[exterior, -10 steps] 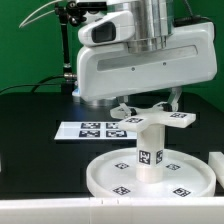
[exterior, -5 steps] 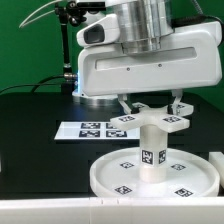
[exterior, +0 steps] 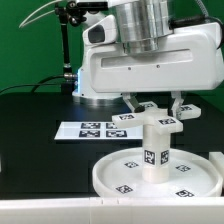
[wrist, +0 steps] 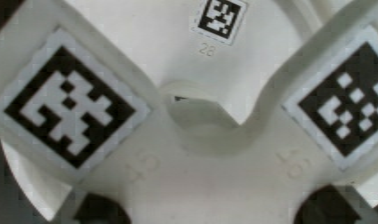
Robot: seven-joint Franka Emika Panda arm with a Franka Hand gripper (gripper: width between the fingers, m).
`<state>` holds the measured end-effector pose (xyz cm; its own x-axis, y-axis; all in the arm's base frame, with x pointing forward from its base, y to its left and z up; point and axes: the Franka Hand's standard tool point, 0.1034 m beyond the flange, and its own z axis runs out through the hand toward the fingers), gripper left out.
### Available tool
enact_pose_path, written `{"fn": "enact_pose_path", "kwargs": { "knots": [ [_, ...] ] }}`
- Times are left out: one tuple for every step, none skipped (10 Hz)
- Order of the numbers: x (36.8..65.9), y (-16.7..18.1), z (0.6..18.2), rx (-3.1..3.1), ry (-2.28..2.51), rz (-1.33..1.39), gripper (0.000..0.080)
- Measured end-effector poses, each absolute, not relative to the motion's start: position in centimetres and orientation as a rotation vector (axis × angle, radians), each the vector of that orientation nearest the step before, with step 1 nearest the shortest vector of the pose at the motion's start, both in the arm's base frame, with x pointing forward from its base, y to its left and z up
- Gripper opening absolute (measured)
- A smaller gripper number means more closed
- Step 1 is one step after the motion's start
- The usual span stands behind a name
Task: Assemble round table
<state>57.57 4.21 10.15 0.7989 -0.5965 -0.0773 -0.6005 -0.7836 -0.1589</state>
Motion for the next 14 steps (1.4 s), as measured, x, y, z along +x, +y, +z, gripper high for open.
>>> {"fn": "enact_pose_path", "kwargs": {
  "knots": [
    [57.57, 4.21, 10.15, -2.811, 0.943, 0.034, 0.0446],
    [57.57, 4.21, 10.15, -2.811, 0.943, 0.034, 0.0446],
    [57.57, 4.21, 10.15, -2.811, 0.943, 0.034, 0.0446],
    [57.57, 4.21, 10.15, -2.811, 0.943, 0.034, 0.0446],
    [57.57, 4.21, 10.15, -2.811, 0.943, 0.034, 0.0446],
    [57.57, 4.21, 10.15, -2.811, 0.943, 0.034, 0.0446],
    [57.57, 4.21, 10.15, -2.811, 0.943, 0.034, 0.0446],
    [57.57, 4.21, 10.15, -2.811, 0.943, 0.034, 0.0446],
    [57.57, 4.21, 10.15, -2.811, 0.943, 0.034, 0.0446],
    [57.57, 4.20, 10.15, -2.806, 0.958, 0.035, 0.0446],
    [57.58, 4.22, 10.15, -2.779, 1.030, 0.042, 0.0446],
    [57.57, 4.27, 10.15, -2.721, 1.174, 0.031, 0.0446],
    [57.49, 4.31, 10.14, -2.699, 1.232, 0.038, 0.0446],
    [57.50, 4.26, 10.14, -2.651, 1.328, 0.047, 0.0446]
  ]
}}
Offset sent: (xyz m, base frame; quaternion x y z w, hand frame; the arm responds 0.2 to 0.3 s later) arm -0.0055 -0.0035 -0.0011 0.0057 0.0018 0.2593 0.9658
